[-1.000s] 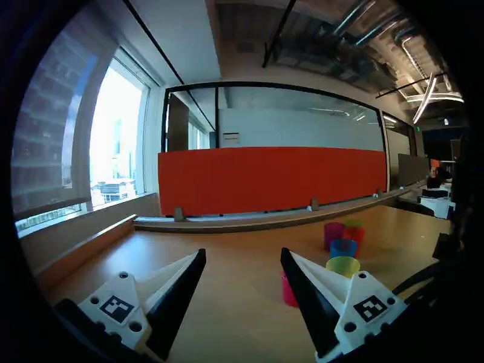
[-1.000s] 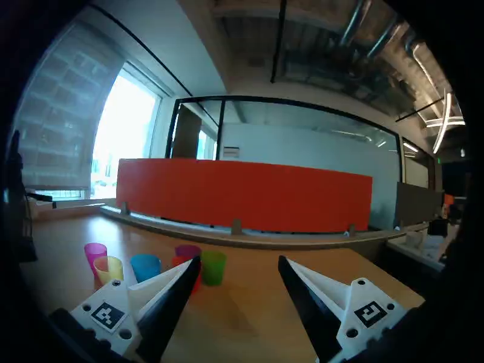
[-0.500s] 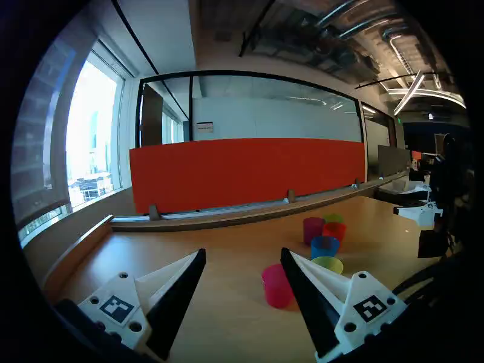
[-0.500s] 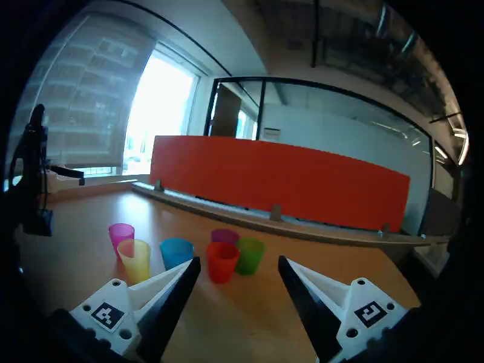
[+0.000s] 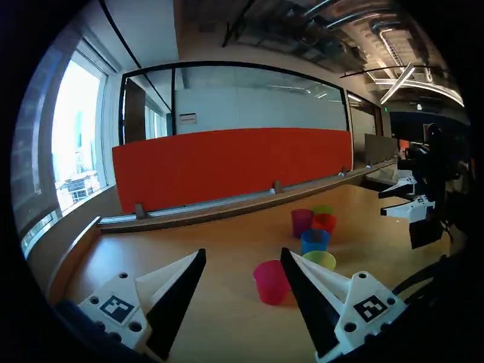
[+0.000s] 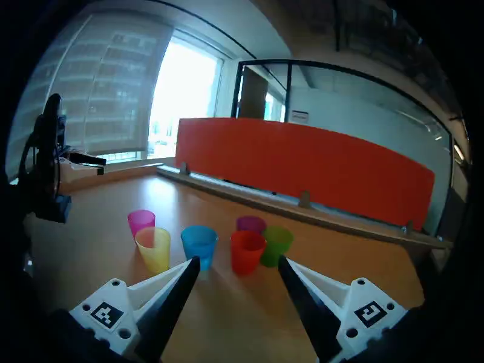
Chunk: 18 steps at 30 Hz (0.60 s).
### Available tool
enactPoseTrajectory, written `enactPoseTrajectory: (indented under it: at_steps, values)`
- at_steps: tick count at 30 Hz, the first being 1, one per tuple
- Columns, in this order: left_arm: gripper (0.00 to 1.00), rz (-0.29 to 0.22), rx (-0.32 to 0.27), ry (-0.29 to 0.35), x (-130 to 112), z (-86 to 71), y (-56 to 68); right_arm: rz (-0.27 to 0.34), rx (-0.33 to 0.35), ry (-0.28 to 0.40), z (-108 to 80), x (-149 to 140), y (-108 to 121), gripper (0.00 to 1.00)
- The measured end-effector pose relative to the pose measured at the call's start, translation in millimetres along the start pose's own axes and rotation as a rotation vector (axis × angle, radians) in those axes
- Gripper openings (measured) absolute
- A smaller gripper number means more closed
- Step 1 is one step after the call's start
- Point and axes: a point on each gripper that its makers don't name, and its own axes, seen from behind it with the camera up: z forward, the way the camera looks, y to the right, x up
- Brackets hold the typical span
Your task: Pour water
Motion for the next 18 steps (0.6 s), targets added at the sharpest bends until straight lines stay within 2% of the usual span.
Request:
enactPoseTrajectory:
  at_steps: [5,18]
  values:
    - [0.91,-0.006,-0.009,-0.012,-1.1,1.9,0.3,-0.012,0.045,-0.026,1.9,1.7,-6.3,1.0]
    - [0.91,0.016,-0.017,-0.024,-3.0,3.9,4.5,-0.042,0.049,-0.059,9.5,-4.9,1.4,1.0]
